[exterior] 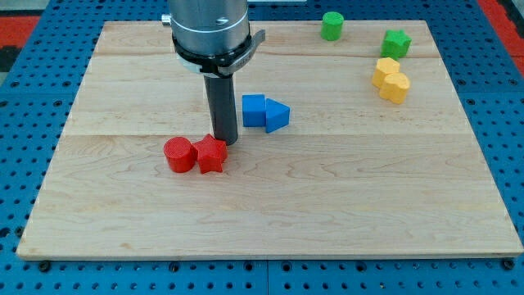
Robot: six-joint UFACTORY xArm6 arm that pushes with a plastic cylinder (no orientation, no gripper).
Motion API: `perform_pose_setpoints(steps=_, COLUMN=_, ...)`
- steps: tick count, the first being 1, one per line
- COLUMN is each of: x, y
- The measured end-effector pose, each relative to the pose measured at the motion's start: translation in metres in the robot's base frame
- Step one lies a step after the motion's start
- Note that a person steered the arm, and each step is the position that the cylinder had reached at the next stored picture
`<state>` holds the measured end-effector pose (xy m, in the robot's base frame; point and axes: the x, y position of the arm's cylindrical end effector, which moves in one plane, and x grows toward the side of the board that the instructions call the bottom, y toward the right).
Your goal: Move your arm closer to the yellow heart
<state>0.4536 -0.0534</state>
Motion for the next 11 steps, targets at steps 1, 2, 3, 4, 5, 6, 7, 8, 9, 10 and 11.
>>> perform_pose_setpoints(steps=1, x=-0.001, y=0.0)
perform_pose_setpoints(steps=2, x=-0.001, y=0.001)
perform_pose_setpoints(steps=3, x=-0.003, y=0.133)
perform_pose_setpoints(steps=4, x=-0.014, y=0.246)
perform_pose_setpoints(steps=5, x=-0.033, y=0.301)
perform_pose_setpoints(steps=6, x=-0.033, y=0.303)
perform_pose_setpoints(steps=7, x=-0.033, y=0.303)
perform_pose_setpoints(steps=8, x=-0.039, y=0.303)
perform_pose_setpoints(steps=9, x=-0.039, y=0.304)
perform_pose_setpoints(steps=10, x=-0.039, y=0.304)
perform_pose_setpoints(steps=11, x=-0.039, y=0.299)
